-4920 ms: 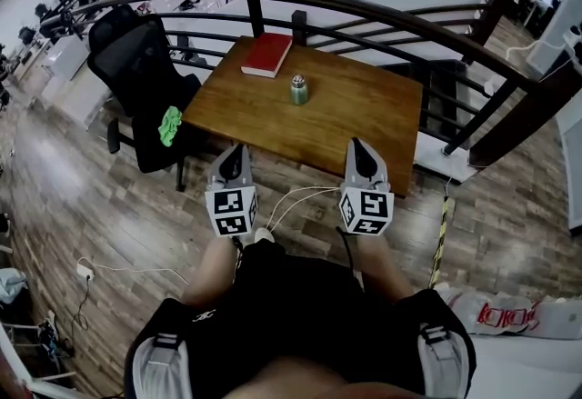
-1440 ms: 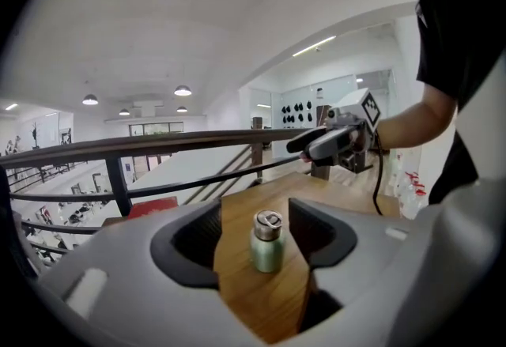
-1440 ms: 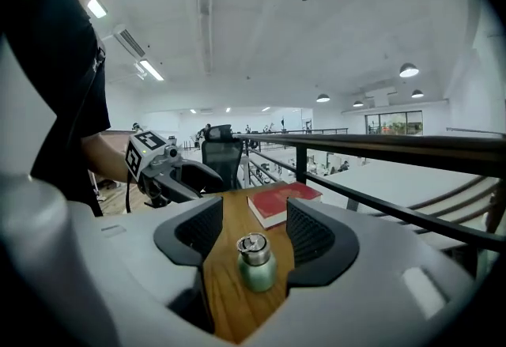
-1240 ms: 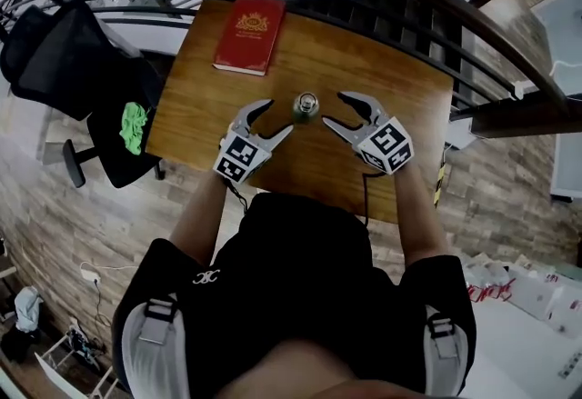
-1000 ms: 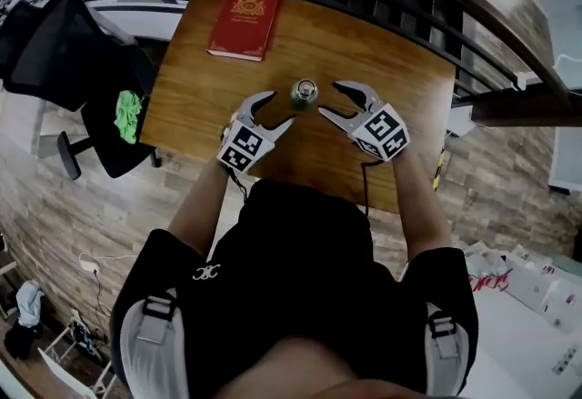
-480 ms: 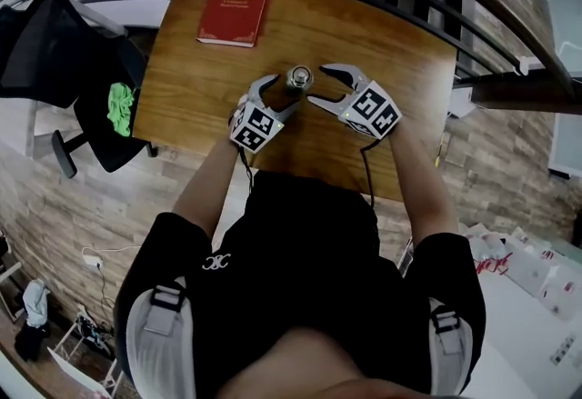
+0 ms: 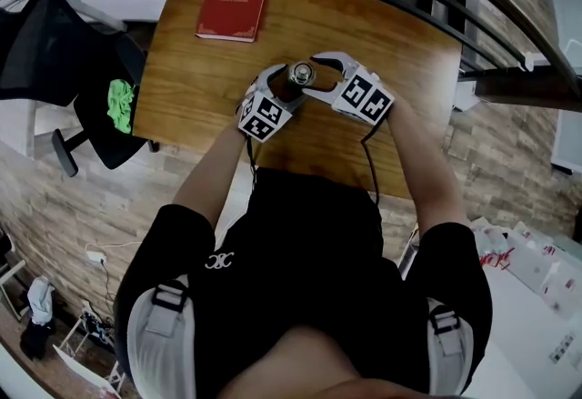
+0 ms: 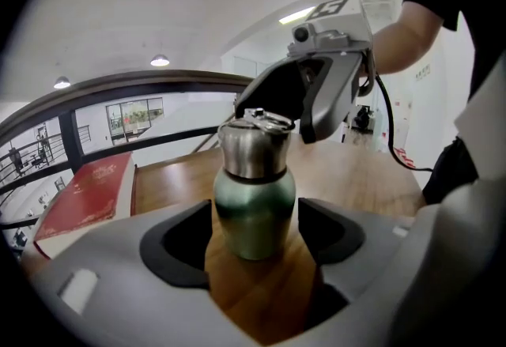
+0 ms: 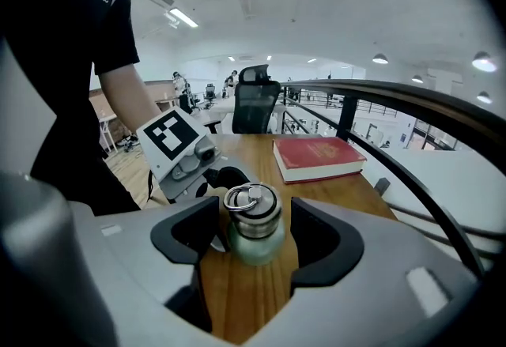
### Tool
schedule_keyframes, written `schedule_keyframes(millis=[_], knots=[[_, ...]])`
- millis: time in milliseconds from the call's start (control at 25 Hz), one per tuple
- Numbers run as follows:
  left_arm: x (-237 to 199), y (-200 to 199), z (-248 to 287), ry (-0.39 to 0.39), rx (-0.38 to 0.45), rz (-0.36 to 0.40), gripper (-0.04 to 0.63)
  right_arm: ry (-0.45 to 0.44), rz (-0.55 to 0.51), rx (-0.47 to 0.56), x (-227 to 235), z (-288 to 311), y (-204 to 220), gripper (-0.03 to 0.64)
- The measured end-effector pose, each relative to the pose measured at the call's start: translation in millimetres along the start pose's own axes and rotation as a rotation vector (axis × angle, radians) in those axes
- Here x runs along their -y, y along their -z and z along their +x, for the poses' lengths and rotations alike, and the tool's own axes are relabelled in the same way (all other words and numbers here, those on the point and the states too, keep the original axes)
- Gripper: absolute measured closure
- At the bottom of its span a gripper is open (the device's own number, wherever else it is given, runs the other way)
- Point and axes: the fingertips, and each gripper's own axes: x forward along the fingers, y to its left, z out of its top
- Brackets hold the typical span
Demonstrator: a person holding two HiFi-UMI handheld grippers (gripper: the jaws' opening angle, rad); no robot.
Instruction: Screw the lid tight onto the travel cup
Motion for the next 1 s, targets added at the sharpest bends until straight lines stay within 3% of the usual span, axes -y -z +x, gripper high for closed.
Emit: schedule_keyframes(millis=[240,560,680,1000], knots=[[-0.9,-1.0,8.1,0.0,0.022,0.012,0.225,-0.034,-0.059,-0.039,0.8,14.2,-0.4,0.36],[-2.9,2.3,6.4,0.016,0.05,-0.018,0.222,-0.038,-0.049,-0.016,1.7,16.2,-1.4,0.364],[-3.6,4.4,7.6,0.018,0.072,-0.038,0.222,0.045,0.007,0.029,3.8,16.6,-2.7,0.362],[-1.9,3.4,8.5,0.017,0.117,-0.041,0.222,0.376,0.245,0.238,10.0,11.6,-1.7,0.36]])
